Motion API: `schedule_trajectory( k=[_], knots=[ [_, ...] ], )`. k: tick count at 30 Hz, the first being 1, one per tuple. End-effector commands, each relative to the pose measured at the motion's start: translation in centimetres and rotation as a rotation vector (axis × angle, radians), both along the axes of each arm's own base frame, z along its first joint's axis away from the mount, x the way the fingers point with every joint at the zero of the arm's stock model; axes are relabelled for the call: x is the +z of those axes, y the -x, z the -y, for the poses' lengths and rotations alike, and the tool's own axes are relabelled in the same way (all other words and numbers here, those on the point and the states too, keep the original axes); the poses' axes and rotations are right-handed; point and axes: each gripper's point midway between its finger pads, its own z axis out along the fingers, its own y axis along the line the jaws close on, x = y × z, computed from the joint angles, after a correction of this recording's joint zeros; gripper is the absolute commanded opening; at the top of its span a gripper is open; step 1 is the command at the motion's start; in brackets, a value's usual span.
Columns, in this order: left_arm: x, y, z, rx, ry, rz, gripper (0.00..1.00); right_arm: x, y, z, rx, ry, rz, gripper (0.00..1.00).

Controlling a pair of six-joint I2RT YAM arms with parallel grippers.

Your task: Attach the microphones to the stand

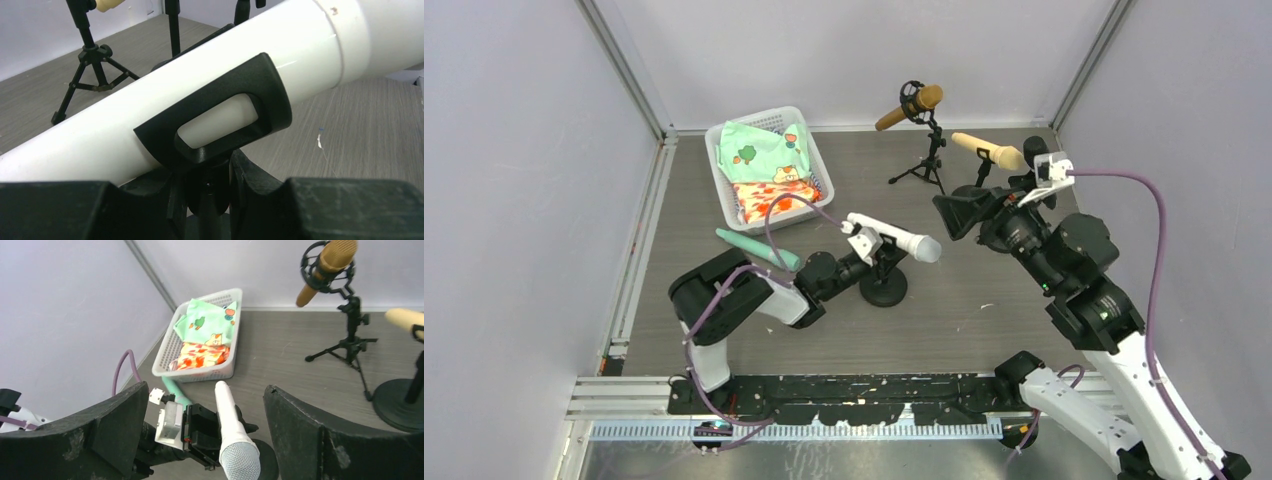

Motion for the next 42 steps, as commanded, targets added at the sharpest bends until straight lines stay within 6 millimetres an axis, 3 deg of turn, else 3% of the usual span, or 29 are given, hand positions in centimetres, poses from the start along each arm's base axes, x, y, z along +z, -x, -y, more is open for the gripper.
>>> schedule_trajectory(
  k=[1,10,15,20,25,30,34,37,42],
  knots=[
    [3.9,-2.6,1.9,0.033,0.112,0.090,0.00,-0.2,-0.5,2.0,-0.097,0.053,0.039,0.89],
    [4.8,-11.0,4.5,0.112,0.170,0.159,0.00,-0.9,1.6,4.8,-0.173,0.069,0.073,0.89],
    [3.4,-15.6,5.5,0.117,0.133,0.151,0.00,-1.1,2.4,5.8,-0.199,0.081,0.063,0.89],
    [2.2,-19.1,6.5,0.138,0.110,0.144,0.00,-1.3,3.1,6.7,-0.222,0.075,0.055,0.88],
    [1.9,-21.2,7.3,0.123,0.122,0.134,0.02,-1.6,3.5,7.1,-0.234,0.074,0.044,0.89],
    [1.8,-20.9,7.5,0.098,0.097,0.126,0.41,-2.0,3.5,7.7,-0.266,0.079,0.026,0.89],
    [2.5,-19.6,6.8,0.082,0.112,0.096,0.63,-2.2,3.1,8.1,-0.294,0.084,0.016,0.89],
    [3.0,-18.2,6.1,0.061,0.109,0.072,0.87,-2.4,2.7,8.4,-0.320,0.097,0.007,0.89],
    [3.4,-15.5,3.1,0.096,0.139,0.004,1.00,-2.7,2.1,9.0,-0.367,0.121,-0.018,0.89]
  ],
)
